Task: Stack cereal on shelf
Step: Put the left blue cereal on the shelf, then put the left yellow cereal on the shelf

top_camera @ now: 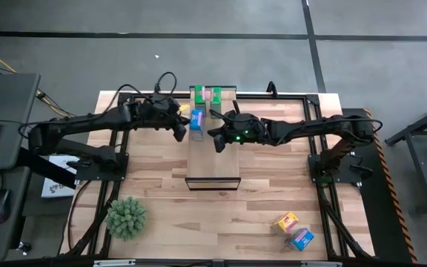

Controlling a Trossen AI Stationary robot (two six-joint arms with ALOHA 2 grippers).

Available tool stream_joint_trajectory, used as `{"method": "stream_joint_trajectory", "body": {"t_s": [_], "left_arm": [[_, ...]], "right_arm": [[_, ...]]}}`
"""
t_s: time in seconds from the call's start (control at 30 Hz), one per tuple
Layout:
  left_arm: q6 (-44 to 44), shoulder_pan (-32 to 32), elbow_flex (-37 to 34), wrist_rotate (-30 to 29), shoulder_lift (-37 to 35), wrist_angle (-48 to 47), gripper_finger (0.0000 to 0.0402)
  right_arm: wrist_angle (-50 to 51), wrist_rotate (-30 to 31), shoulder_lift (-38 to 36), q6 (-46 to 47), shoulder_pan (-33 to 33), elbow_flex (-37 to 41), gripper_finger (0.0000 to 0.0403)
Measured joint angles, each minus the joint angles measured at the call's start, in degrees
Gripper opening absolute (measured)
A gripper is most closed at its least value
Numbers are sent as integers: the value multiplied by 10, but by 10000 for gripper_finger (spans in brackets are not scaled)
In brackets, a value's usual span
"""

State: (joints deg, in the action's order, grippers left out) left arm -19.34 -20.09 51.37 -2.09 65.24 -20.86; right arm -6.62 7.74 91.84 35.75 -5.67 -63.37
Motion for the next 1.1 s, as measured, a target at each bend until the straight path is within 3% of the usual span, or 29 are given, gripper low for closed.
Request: {"method": "stream_joint_trajectory", "body": {"t_s": [0.2, 0.37, 0.53, 0.63, 0.77, 0.93, 1.1], "left_arm": [[2, -30, 0, -25, -114, -106, 0], [20, -34, 0, -79, -216, -120, 0], [6, -48, 1, -135, -246, -125, 15], [19, -85, 16, -117, -223, -159, 49], [55, -149, 68, -80, -149, -280, 117], [107, -224, 141, -83, -39, -431, 203], [153, -270, 167, -95, 60, -532, 263]], "right_arm": [[136, 0, -77, -44, -20, 0, 0], [237, 10, -164, -76, -32, 0, 0], [273, 69, -222, -77, -41, -1, 0], [273, 87, -237, -77, -47, -1, 0], [281, 78, -238, -76, -56, -1, 0], [309, 73, -236, -77, -57, -1, 0], [326, 73, -236, -77, -57, -1, 0]]}}
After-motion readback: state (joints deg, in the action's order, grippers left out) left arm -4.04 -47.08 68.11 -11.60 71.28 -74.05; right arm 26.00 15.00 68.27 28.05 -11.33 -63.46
